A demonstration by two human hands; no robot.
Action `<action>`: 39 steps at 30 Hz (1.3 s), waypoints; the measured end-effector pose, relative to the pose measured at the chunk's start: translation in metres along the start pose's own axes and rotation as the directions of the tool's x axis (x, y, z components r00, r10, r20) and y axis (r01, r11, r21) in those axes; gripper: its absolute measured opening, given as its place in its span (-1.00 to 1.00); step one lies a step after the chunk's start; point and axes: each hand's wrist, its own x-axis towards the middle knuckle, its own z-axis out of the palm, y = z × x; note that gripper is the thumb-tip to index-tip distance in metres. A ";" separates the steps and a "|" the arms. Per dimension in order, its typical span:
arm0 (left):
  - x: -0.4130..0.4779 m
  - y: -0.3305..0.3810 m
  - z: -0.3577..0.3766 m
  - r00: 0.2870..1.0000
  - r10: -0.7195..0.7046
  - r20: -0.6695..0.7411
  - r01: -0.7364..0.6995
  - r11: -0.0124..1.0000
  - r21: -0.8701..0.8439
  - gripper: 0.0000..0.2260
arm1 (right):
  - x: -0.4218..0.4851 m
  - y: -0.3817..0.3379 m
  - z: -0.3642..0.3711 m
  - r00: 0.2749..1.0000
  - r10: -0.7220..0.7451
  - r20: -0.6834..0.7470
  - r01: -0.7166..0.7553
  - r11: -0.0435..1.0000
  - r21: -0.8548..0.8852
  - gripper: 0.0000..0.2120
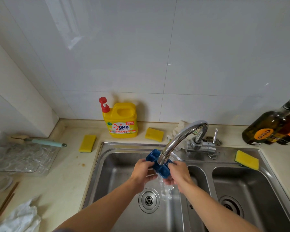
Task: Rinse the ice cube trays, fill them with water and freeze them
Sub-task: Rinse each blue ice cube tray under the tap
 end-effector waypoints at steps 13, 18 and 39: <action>0.000 0.005 0.006 0.983 0.072 -0.166 -0.042 0.983 0.179 -0.76 | -0.012 0.000 0.003 0.973 -0.086 0.215 0.123 0.979 -0.162 -0.81; 0.000 0.011 0.006 0.986 0.151 -0.068 -0.120 0.934 0.337 -0.78 | -0.009 -0.006 0.004 0.977 -0.040 0.211 0.054 0.997 -0.061 -0.85; -0.004 -0.004 0.009 0.994 -0.004 0.112 -0.001 0.999 0.044 -0.68 | -0.003 -0.002 0.005 0.997 -0.076 0.006 0.076 0.997 -0.018 -0.88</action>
